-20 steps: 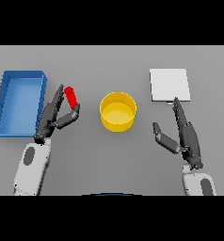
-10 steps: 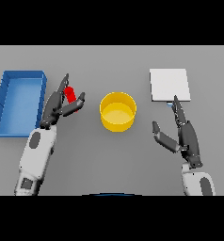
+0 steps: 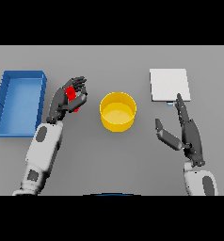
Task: Pick up the red beaker and tilt it to pour out 1 green nut into yellow bowl. Pick up the yellow bowl and place it on the metallic measuring scale.
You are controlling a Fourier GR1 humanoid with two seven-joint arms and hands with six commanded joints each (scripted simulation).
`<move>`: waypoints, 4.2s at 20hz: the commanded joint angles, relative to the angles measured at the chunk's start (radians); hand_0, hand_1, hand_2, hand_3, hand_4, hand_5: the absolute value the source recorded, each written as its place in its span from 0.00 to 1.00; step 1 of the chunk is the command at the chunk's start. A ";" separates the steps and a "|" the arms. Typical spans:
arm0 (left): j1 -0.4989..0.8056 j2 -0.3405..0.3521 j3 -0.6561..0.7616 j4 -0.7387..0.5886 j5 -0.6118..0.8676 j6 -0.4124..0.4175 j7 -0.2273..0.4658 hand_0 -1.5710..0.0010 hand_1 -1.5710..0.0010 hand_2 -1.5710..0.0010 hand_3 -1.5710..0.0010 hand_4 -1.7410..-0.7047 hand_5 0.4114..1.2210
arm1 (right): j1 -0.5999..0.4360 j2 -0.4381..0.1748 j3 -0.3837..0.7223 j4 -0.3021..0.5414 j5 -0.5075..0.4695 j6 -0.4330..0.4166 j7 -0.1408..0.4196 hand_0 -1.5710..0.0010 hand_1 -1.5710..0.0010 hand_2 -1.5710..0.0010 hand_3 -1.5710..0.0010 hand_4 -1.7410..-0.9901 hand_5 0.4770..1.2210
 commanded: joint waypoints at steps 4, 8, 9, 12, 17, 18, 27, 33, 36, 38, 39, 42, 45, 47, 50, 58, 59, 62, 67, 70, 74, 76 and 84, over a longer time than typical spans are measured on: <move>-0.020 -0.006 -0.002 0.034 -0.053 0.062 -0.028 0.29 0.28 0.28 0.28 0.29 0.83 | 0.011 0.005 0.007 -0.003 -0.007 0.012 0.016 1.00 1.00 1.00 1.00 0.60 0.28; -0.022 -0.017 0.010 0.038 -0.054 0.076 -0.065 0.12 0.12 0.11 0.12 0.18 0.89 | 0.018 0.018 0.017 0.015 -0.009 0.017 -0.021 1.00 1.00 1.00 1.00 0.58 0.28; -0.015 -0.018 0.011 0.035 -0.040 0.074 -0.079 0.10 0.09 0.09 0.09 0.15 0.88 | 0.015 0.011 0.014 0.015 -0.004 0.015 -0.024 1.00 1.00 1.00 1.00 0.59 0.28; -0.035 -0.008 -0.005 0.012 -0.027 0.077 -0.074 0.05 0.05 0.05 0.05 0.07 0.86 | -0.012 0.003 0.012 0.030 0.011 0.009 -0.017 1.00 1.00 1.00 1.00 0.62 0.26; -0.041 0.024 -0.061 -0.104 -0.044 0.118 -0.038 0.02 0.02 0.02 0.02 0.02 0.85 | -0.008 0.013 0.024 0.031 0.032 -0.004 -0.034 1.00 1.00 1.00 1.00 0.65 0.26; -0.052 0.033 -0.087 -0.125 -0.065 0.121 -0.006 0.01 0.01 0.01 0.01 0.02 0.85 | -0.007 0.007 0.019 0.026 0.033 -0.006 -0.036 1.00 1.00 1.00 1.00 0.66 0.26; -0.093 0.198 -0.297 -0.194 -0.217 0.004 0.122 0.01 0.01 0.01 0.01 0.01 0.87 | 0.017 0.002 0.041 -0.008 0.064 -0.007 -0.010 1.00 1.00 1.00 1.00 0.66 0.31; -0.225 0.293 -0.523 -0.147 -0.467 -0.027 0.156 0.00 0.00 0.00 0.00 0.00 0.89 | 0.016 0.002 0.036 -0.017 0.047 0.003 -0.009 1.00 1.00 1.00 1.00 0.63 0.33; -0.298 0.319 -0.618 -0.098 -0.563 -0.057 0.157 0.00 0.00 0.00 0.00 0.00 0.95 | 0.005 0.008 0.038 0.004 0.048 0.003 -0.006 1.00 1.00 1.00 1.00 0.63 0.33; -0.358 0.322 -0.680 -0.048 -0.617 -0.093 0.147 0.00 0.00 0.00 0.00 0.00 0.96 | 0.008 0.009 0.038 0.006 0.047 0.005 -0.019 1.00 1.00 1.00 1.00 0.63 0.32; -0.386 0.325 -0.708 -0.033 -0.635 -0.117 0.134 0.00 0.00 0.00 0.00 0.05 0.97 | 0.017 0.004 0.037 0.001 0.045 0.007 -0.043 1.00 1.00 1.00 1.00 0.64 0.32; -0.475 0.334 -0.809 0.018 -0.711 -0.195 0.128 0.00 0.00 0.00 0.00 0.10 0.99 | 0.011 0.016 0.034 0.001 0.049 -0.009 -0.025 1.00 1.00 1.00 1.00 0.65 0.28; -0.531 0.318 -0.890 0.045 -0.742 -0.260 0.096 0.00 0.00 0.00 0.00 0.06 0.99 | 0.007 0.024 0.025 0.008 0.032 -0.011 -0.019 1.00 1.00 1.00 1.00 0.69 0.25; -0.577 0.306 -0.935 0.083 -0.764 -0.289 0.094 0.00 0.00 0.00 0.00 0.04 1.00 | 0.005 0.042 0.036 0.014 0.051 -0.027 -0.015 1.00 1.00 1.00 1.00 0.71 0.24; -0.630 0.310 -1.017 0.105 -0.807 -0.324 0.077 0.00 0.00 0.00 0.00 0.02 1.00 | 0.010 0.025 0.035 0.000 0.068 -0.033 -0.018 1.00 1.00 1.00 1.00 0.73 0.23; -0.732 0.295 -1.227 0.159 -0.923 -0.316 0.031 0.00 0.00 0.00 0.00 0.01 1.00 | 0.022 0.035 0.043 0.000 0.081 -0.044 -0.020 1.00 1.00 1.00 1.00 0.76 0.20; -0.753 0.295 -1.257 0.162 -0.945 -0.311 0.024 0.00 0.00 0.00 0.00 0.01 1.00 | 0.017 0.041 0.046 -0.002 0.084 -0.047 -0.017 1.00 1.00 1.00 1.00 0.76 0.20; -0.789 0.271 -1.324 0.190 -0.984 -0.297 0.026 0.00 0.00 0.00 0.00 0.01 1.00 | 0.002 0.037 0.034 0.018 0.083 -0.053 -0.011 1.00 1.00 1.00 1.00 0.77 0.20; -0.845 0.233 -1.406 0.218 -1.013 -0.297 0.011 0.00 0.00 0.00 0.00 0.01 1.00 | 0.003 0.022 0.033 0.014 0.101 -0.059 -0.005 1.00 1.00 1.00 1.00 0.77 0.21; -0.870 0.234 -1.451 0.208 -1.025 -0.309 0.009 0.00 0.00 0.00 0.00 0.02 1.00 | -0.001 0.027 0.031 0.021 0.094 -0.058 -0.017 1.00 1.00 1.00 1.00 0.79 0.21; -0.965 0.251 -1.459 0.239 -1.004 -0.292 -0.037 0.00 0.00 0.00 0.00 0.02 1.00 | 0.010 0.035 0.032 0.009 0.073 -0.049 -0.027 1.00 1.00 1.00 1.00 0.78 0.22; -1.042 0.272 -1.463 0.282 -1.009 -0.271 -0.036 0.00 0.00 0.00 0.00 0.02 1.00 | 0.018 0.035 0.039 0.010 0.071 -0.038 -0.049 1.00 1.00 1.00 1.00 0.79 0.23; -1.217 0.379 -1.159 0.582 -0.695 -0.193 0.024 0.00 0.00 0.00 0.08 0.01 1.00 | 0.003 0.041 0.054 0.024 0.097 -0.050 -0.059 1.00 1.00 1.00 1.00 0.78 0.24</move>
